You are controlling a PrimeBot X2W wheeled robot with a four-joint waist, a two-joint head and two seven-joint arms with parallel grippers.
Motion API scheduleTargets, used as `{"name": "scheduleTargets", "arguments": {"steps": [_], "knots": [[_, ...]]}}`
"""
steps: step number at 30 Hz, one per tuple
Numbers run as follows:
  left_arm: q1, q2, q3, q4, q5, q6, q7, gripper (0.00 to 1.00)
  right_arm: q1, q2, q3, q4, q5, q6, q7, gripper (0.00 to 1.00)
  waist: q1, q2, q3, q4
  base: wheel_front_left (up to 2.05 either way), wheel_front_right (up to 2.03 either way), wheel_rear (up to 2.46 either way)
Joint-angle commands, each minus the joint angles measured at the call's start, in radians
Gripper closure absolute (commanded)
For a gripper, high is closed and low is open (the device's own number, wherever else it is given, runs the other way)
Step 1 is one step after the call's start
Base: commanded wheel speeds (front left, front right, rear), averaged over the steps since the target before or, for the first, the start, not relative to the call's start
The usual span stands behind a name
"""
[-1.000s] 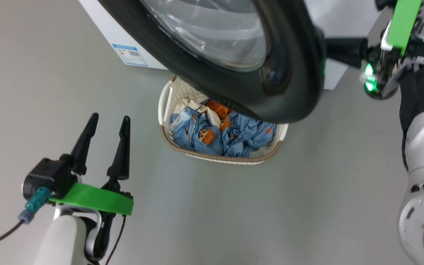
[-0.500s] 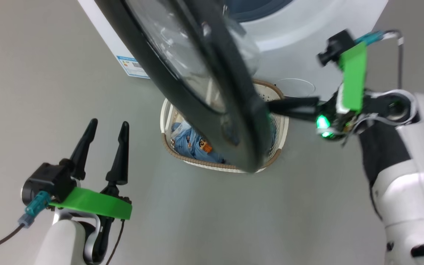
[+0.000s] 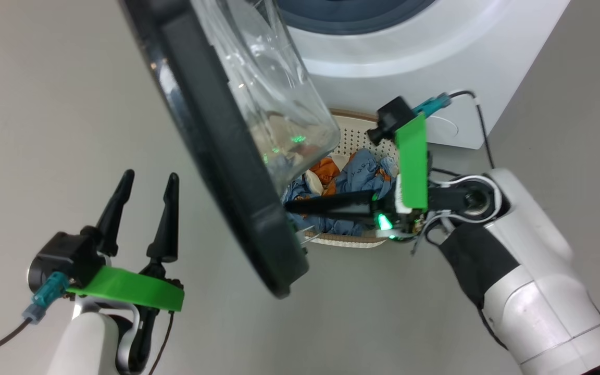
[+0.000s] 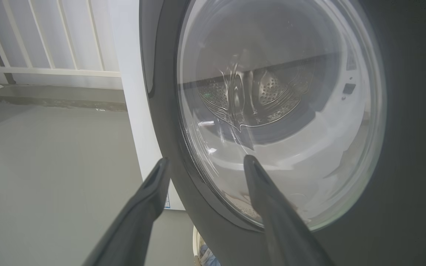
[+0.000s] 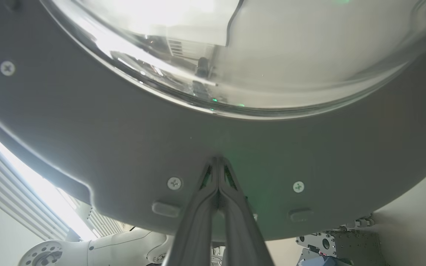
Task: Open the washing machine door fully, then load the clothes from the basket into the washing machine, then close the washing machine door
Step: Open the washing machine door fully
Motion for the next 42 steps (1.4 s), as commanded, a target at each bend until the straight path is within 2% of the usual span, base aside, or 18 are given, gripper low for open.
{"name": "scheduleTargets", "arguments": {"steps": [1, 2, 10, 16, 27, 42], "knots": [[0.009, 0.022, 0.041, -0.019, -0.007, -0.002, -0.006, 0.0, 0.015, 0.033, 0.04, -0.036, 0.027, 0.002, -0.01, 1.0, 0.0, 0.0, -0.002, 0.001, 0.0, 0.0, 0.0], [0.01, 0.02, 0.046, -0.017, -0.006, -0.002, -0.006, 0.0, 0.015, 0.033, 0.088, -0.041, 0.057, 0.002, -0.034, 1.0, 0.0, 0.0, -0.005, 0.002, 0.0, 0.0, 0.0], [0.012, 0.014, 0.063, -0.009, -0.001, -0.002, -0.006, 0.0, -0.003, 0.033, 0.249, -0.054, 0.17, 0.002, -0.14, 1.0, 0.0, 0.0, -0.018, -0.003, 0.0, 0.0, 0.0], [0.016, 0.012, 0.067, -0.003, 0.002, -0.002, -0.006, 0.0, -0.023, 0.026, 0.303, -0.051, 0.234, 0.002, -0.212, 1.0, 0.0, 0.0, -0.039, -0.011, 0.0, 0.0, 0.0], [0.061, 0.038, 0.088, 0.005, 0.011, -0.002, -0.006, 0.0, 0.038, -0.077, 0.327, -0.113, 0.34, 0.002, -0.339, 1.0, 0.0, 0.0, -0.125, -0.054, 0.0, 0.0, 0.0], [0.16, 0.062, 0.12, 0.001, 0.02, -0.002, -0.006, 0.0, 0.155, -0.233, 0.435, -0.282, 0.51, 0.002, -0.524, 1.0, 0.0, 0.0, -0.234, -0.109, 0.0, 0.0, 0.0]]}}
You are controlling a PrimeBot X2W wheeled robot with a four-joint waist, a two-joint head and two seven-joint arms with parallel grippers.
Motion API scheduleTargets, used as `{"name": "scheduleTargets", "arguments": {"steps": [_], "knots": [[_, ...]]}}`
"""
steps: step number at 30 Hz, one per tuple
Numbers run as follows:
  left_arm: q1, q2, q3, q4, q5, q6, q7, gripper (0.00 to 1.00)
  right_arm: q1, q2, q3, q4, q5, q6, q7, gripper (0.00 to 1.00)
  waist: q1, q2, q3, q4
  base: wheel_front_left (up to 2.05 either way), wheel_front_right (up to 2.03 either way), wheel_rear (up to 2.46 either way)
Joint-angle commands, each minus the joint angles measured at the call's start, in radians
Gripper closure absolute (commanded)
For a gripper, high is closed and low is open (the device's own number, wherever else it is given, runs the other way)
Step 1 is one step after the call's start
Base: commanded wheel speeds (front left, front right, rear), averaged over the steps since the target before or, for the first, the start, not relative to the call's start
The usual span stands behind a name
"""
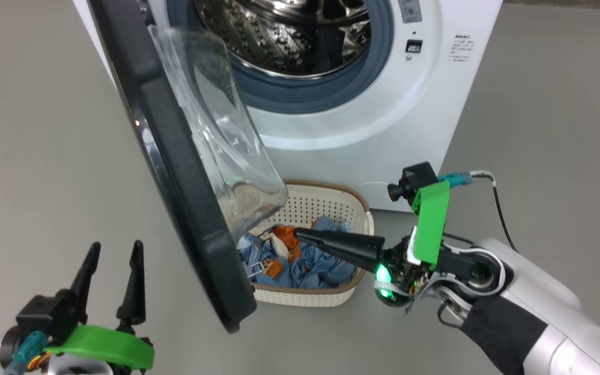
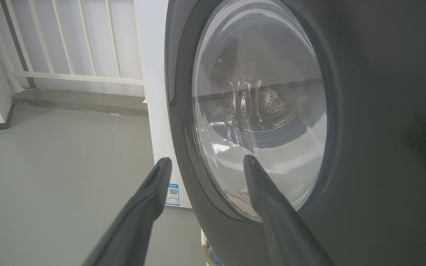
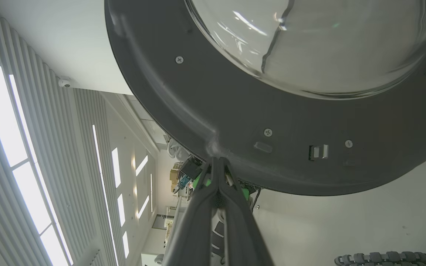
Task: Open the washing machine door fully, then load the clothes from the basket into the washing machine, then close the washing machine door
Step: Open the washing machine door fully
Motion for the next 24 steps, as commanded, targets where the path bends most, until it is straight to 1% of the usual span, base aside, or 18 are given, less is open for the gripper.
{"name": "scheduleTargets", "arguments": {"steps": [1, 8, 9, 15, 16, 17, 18, 19, 22, 24], "knots": [[-0.004, 0.026, 0.037, -0.025, 0.009, -0.002, -0.006, 0.0, 0.025, -0.009, 0.013, -0.045, 0.022, 0.002, -0.026, 1.0, 0.0, 0.0, -0.021, -0.014, 0.0, 0.0, 0.0], [0.021, 0.028, 0.042, -0.034, 0.011, -0.002, -0.006, 0.0, 0.053, -0.066, 0.058, -0.124, 0.071, 0.002, -0.119, 1.0, 0.0, 0.0, -0.035, -0.026, 0.0, 0.0, 0.0], [0.024, 0.028, 0.043, -0.036, 0.012, -0.002, -0.006, 0.0, 0.058, -0.079, 0.068, -0.143, 0.08, 0.002, -0.146, 1.0, 0.0, 0.0, -0.035, -0.029, 0.0, 0.0, 0.0], [0.029, 0.029, 0.046, -0.045, 0.013, -0.002, -0.006, 0.0, 0.064, -0.11, 0.076, -0.181, 0.064, 0.002, -0.24, 1.0, 0.0, 0.0, -0.034, -0.035, 0.0, 0.0, 0.0], [0.03, 0.029, 0.049, -0.046, 0.013, -0.002, -0.006, 0.0, 0.063, -0.111, 0.074, -0.181, 0.055, 0.002, -0.263, 0.89, 0.0, 0.0, -0.034, -0.037, 0.0, 0.0, 0.0], [0.031, 0.029, 0.05, -0.047, 0.013, -0.002, -0.006, 0.0, 0.06, -0.113, 0.073, -0.179, 0.039, 0.002, -0.289, 0.56, 0.0, 0.0, -0.034, -0.038, 0.0, 0.0, 0.0], [0.032, 0.03, 0.052, -0.048, 0.014, -0.002, -0.006, 0.0, 0.056, -0.113, 0.072, -0.176, 0.021, 0.002, -0.315, 0.04, 0.0, 0.0, -0.034, -0.039, 0.0, 0.0, 0.0], [0.032, 0.029, 0.053, -0.048, 0.014, -0.002, -0.006, 0.0, 0.052, -0.113, 0.073, -0.175, 0.001, 0.002, -0.337, 0.0, 0.0, 0.0, -0.034, -0.04, 0.0, 0.0, 0.0], [0.034, 0.029, 0.055, -0.05, 0.014, -0.002, -0.006, 0.0, 0.039, -0.111, 0.063, -0.166, -0.076, 0.002, -0.423, 0.0, 0.0, 0.0, -0.033, -0.041, 0.0, 0.0, 0.0], [0.034, 0.028, 0.057, -0.05, 0.014, -0.002, -0.006, 0.0, 0.025, -0.114, 0.062, -0.146, -0.155, 0.002, -0.496, 0.0, 0.0, 0.0, -0.033, -0.042, 0.0, 0.0, 0.0]]}}
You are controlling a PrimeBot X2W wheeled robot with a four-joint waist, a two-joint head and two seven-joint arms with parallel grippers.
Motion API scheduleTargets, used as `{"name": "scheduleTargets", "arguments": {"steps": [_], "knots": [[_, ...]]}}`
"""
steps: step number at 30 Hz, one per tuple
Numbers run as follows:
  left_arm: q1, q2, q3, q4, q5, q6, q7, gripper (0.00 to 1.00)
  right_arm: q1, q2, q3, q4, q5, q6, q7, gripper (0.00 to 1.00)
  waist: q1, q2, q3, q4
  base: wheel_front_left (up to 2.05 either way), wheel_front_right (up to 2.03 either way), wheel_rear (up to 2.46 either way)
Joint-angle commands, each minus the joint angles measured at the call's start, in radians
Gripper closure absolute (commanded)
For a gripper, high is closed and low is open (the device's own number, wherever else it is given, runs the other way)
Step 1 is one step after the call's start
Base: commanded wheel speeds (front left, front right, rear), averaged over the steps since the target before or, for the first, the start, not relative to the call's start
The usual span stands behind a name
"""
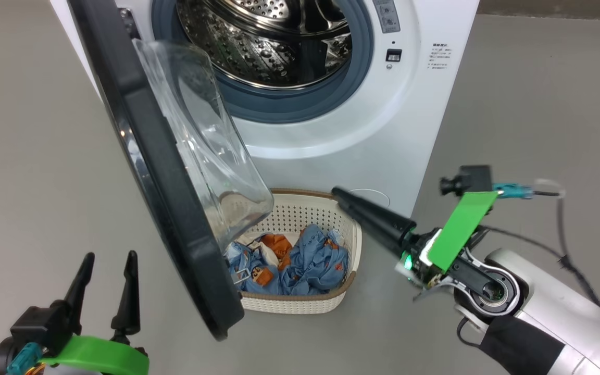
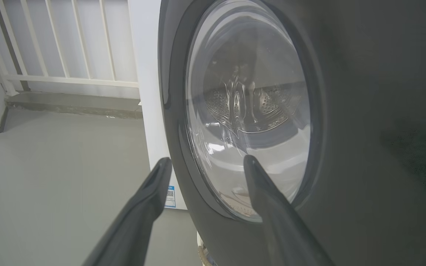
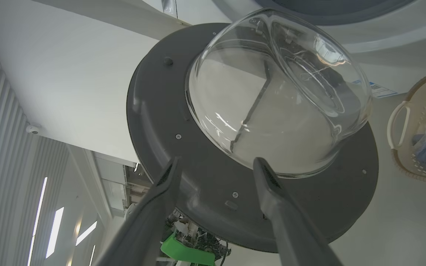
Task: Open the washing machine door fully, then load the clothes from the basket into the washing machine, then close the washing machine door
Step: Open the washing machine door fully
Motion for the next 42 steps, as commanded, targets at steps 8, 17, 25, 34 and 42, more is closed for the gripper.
{"name": "scheduleTargets", "arguments": {"steps": [8, 17, 25, 34, 42], "knots": [[-0.019, 0.019, 0.044, -0.026, 0.009, -0.002, -0.006, 0.0, -0.074, 0.005, 0.0, 0.149, -0.385, 0.002, -0.366, 0.0, 0.0, 0.0, 0.001, -0.002, 0.0, 0.0, 0.0], [-0.012, 0.016, 0.054, -0.028, 0.014, -0.002, -0.006, 0.0, -0.065, 0.078, -0.274, 0.336, -0.888, 0.002, -0.408, 0.0, 0.0, 0.0, -0.002, -0.012, 0.0, 0.0, 0.0], [-0.008, 0.012, 0.06, -0.033, 0.017, -0.002, -0.006, 0.0, 0.134, 0.201, -0.591, 0.192, -1.389, 0.002, -0.408, 0.0, 0.0, 0.0, -0.003, -0.019, 0.0, 0.0, 0.0], [-0.003, 0.009, 0.071, -0.039, 0.019, -0.002, -0.006, 0.0, 0.353, 0.282, -0.752, 0.02, -1.665, 0.002, -0.408, 0.0, 0.0, 0.0, 0.001, -0.03, 0.0, 0.0, 0.0], [0.012, 0.005, 0.079, -0.046, 0.021, -0.002, -0.006, 0.0, 0.488, 0.308, -0.838, -0.065, -1.769, 0.002, -0.408, 0.0, 0.0, 0.0, -0.009, -0.035, 0.0, 0.0, 0.0]]}}
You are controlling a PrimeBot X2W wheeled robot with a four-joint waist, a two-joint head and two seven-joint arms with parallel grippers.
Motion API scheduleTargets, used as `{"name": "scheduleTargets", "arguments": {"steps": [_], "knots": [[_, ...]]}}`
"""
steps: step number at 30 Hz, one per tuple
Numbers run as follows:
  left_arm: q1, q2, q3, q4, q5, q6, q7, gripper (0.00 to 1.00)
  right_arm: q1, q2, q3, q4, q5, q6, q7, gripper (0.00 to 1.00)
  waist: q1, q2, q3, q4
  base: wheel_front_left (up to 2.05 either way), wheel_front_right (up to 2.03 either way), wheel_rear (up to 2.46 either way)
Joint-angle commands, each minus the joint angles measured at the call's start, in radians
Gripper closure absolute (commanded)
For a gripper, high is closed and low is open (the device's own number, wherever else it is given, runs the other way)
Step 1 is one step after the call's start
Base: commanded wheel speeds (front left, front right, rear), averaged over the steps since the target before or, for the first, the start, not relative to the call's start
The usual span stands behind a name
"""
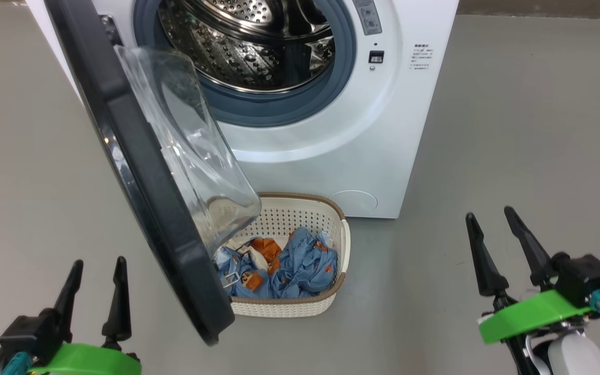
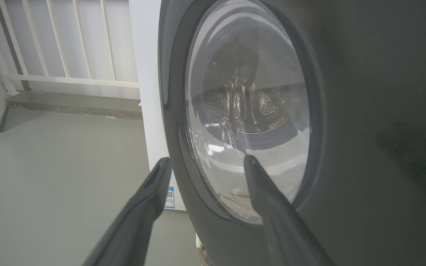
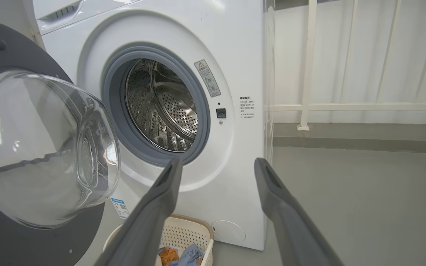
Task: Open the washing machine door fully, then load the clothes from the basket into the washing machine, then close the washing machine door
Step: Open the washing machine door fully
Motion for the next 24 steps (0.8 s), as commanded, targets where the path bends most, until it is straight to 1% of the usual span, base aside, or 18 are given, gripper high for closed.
{"name": "scheduleTargets", "arguments": {"steps": [1, 12, 18, 24], "knots": [[-0.011, 0.015, 0.039, -0.032, 0.011, -0.002, -0.006, 0.0, 0.01, 0.009, 0.011, -0.042, -0.012, 0.002, -0.012, 0.0, 0.0, 0.0, -0.002, -0.002, 0.0, 0.0, 0.0], [0.023, -0.002, 0.05, -0.047, 0.017, -0.002, -0.006, 0.0, 0.152, 0.031, -0.014, -0.086, -0.076, 0.002, -0.012, 0.0, 0.0, 0.0, -0.019, -0.007, 0.0, 0.0, 0.0], [0.054, -0.012, 0.063, -0.077, 0.023, -0.002, -0.006, 0.0, 0.187, 0.029, -0.041, -0.125, -0.116, 0.002, -0.012, 0.0, 0.0, 0.0, -0.021, -0.011, 0.0, 0.0, 0.0], [0.062, -0.024, 0.063, -0.079, 0.032, -0.002, -0.006, 0.0, 0.211, 0.045, -0.052, -0.15, -0.153, 0.002, -0.012, 0.0, 0.0, 0.0, -0.021, -0.01, 0.0, 0.0, 0.0]]}}
